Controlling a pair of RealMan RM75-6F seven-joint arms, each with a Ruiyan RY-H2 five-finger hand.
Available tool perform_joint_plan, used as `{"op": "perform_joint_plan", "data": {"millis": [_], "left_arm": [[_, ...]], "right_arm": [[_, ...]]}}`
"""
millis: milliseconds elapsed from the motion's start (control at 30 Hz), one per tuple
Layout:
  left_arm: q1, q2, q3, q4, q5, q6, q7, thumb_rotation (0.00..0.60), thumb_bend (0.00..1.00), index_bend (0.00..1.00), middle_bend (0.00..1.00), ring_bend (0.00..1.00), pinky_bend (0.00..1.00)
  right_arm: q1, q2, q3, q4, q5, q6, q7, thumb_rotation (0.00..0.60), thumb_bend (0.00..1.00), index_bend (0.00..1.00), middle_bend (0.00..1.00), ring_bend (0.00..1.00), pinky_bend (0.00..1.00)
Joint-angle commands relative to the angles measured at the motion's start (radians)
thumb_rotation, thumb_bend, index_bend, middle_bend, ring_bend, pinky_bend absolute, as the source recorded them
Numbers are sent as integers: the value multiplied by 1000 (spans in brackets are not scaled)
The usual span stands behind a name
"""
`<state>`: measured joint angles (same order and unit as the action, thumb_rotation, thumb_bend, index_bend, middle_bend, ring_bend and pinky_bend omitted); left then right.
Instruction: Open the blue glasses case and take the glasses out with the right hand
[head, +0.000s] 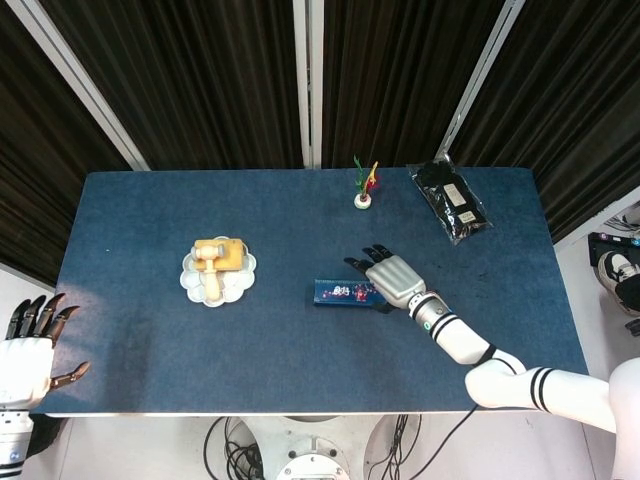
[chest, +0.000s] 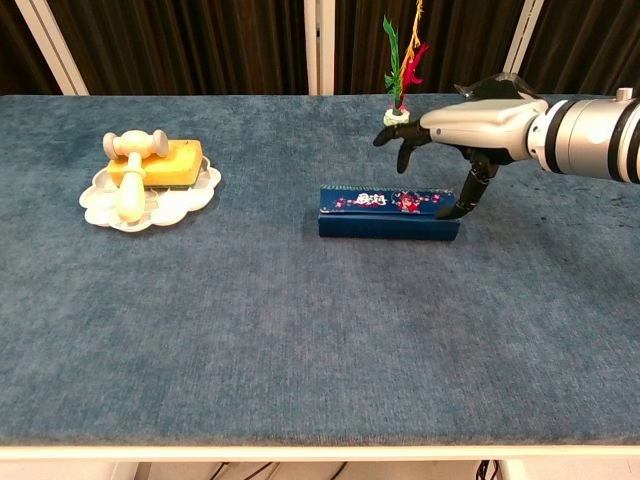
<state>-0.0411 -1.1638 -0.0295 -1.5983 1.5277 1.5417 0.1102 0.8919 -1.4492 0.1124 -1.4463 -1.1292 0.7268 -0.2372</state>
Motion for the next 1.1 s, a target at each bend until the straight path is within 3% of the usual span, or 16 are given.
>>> {"op": "perform_joint_plan", "data": {"millis": [33, 333, 567, 900, 1100], "left_arm": [[-2, 0, -1, 2, 1, 0, -3, 600, 37, 215, 65, 0, 0], [-3, -4, 0, 20, 0, -3, -21, 600, 37, 215, 65, 0, 0], [-4, -4, 0, 26, -1, -5, -28, 600, 37, 214, 65, 0, 0], [-7, -7, 0, 36, 5, -3, -37, 600, 37, 214, 65, 0, 0], [-5, -8, 0, 40, 6, 1, -42, 600, 37, 214, 65, 0, 0]], "right_arm": [[-17, -29, -3, -12, -28, 50, -27, 600, 251, 49, 257, 0, 0], [10, -87, 20, 11, 66, 43, -103, 600, 307, 108, 266, 0, 0], [14, -98, 21, -12, 96, 60, -136, 600, 122, 108, 228, 0, 0], [62, -92, 31, -64, 292, 73, -291, 599, 311, 111, 184, 0, 0], [91, -92, 26, -77, 368, 74, -333, 600, 311, 113, 187, 0, 0]]}}
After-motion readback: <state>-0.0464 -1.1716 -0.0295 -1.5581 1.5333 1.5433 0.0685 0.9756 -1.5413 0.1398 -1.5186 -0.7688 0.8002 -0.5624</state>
